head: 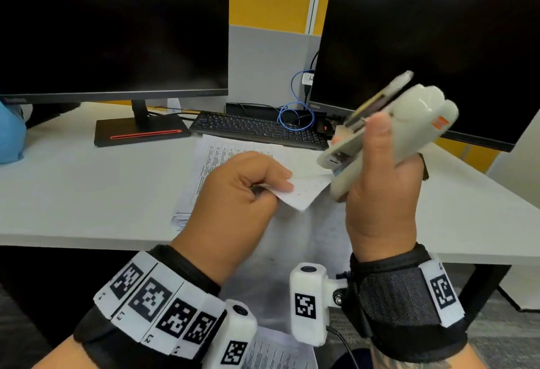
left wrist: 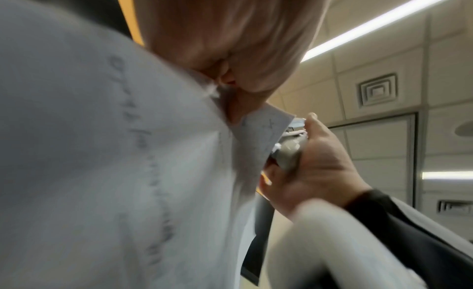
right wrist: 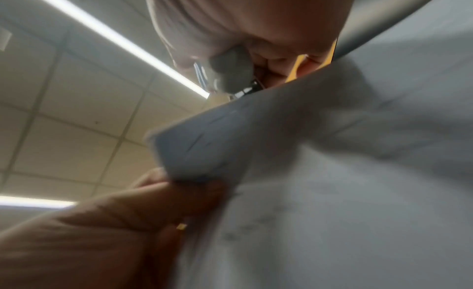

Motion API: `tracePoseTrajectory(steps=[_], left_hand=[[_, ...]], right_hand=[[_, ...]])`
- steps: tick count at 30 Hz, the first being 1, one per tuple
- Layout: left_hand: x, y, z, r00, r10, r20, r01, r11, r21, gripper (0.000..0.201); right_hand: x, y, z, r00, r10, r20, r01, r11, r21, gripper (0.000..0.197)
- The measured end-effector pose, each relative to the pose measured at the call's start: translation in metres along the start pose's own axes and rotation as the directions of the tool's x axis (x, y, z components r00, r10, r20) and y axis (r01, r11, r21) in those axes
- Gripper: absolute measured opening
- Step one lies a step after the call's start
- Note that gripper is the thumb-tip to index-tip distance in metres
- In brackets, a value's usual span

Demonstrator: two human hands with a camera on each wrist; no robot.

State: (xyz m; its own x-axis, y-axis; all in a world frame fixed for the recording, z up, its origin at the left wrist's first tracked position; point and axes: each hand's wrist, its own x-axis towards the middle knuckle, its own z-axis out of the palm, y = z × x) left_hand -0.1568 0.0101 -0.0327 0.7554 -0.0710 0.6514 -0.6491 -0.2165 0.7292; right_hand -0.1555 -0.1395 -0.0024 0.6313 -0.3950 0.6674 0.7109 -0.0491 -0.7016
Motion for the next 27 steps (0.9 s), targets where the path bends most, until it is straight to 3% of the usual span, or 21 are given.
tracePoseTrajectory(steps=[2,6,13,15,19,23,27], left_hand=[[0.001,-0.001,-0.005,0.995,0.069,-0.072,-0.066,0.997,0.045,0.038],[-0.001,-0.002,-0.005,0.986,0.138,-0.090,-0.132,0.989,0.070,0.042],[-0.001,0.003,-0.004,0.998,-0.005,-0.059,0.004,1.000,-0.015,0.031],[0.001,0.009,-0.004,0.995,-0.098,-0.026,0.097,0.994,-0.042,0.045],[0.002,0.011,0.000,0.984,-0.176,0.037,0.174,0.984,0.038,0.072],[0.000,0.016,0.006,0.978,-0.180,0.101,0.175,0.983,0.062,0.076],[-0.001,0.020,0.008,0.977,-0.174,0.123,0.168,0.984,0.053,0.073]], right_hand=[[-0.004,0.005,-0.009,0.998,-0.058,-0.019,0.057,0.998,-0.039,0.037],[-0.008,0.011,-0.019,0.992,-0.121,0.016,0.123,0.986,-0.117,0.036],[-0.006,0.018,-0.020,0.985,-0.165,0.041,0.169,0.981,-0.098,0.013],[-0.005,0.017,-0.017,0.990,-0.130,0.049,0.133,0.989,-0.067,0.015],[0.000,0.013,-0.006,0.995,0.070,0.065,-0.068,0.997,-0.023,0.039],[0.001,0.008,0.004,0.979,0.167,0.119,-0.159,0.984,-0.075,0.050],[-0.002,0.002,0.010,0.980,0.141,0.144,-0.130,0.988,-0.086,0.038]])
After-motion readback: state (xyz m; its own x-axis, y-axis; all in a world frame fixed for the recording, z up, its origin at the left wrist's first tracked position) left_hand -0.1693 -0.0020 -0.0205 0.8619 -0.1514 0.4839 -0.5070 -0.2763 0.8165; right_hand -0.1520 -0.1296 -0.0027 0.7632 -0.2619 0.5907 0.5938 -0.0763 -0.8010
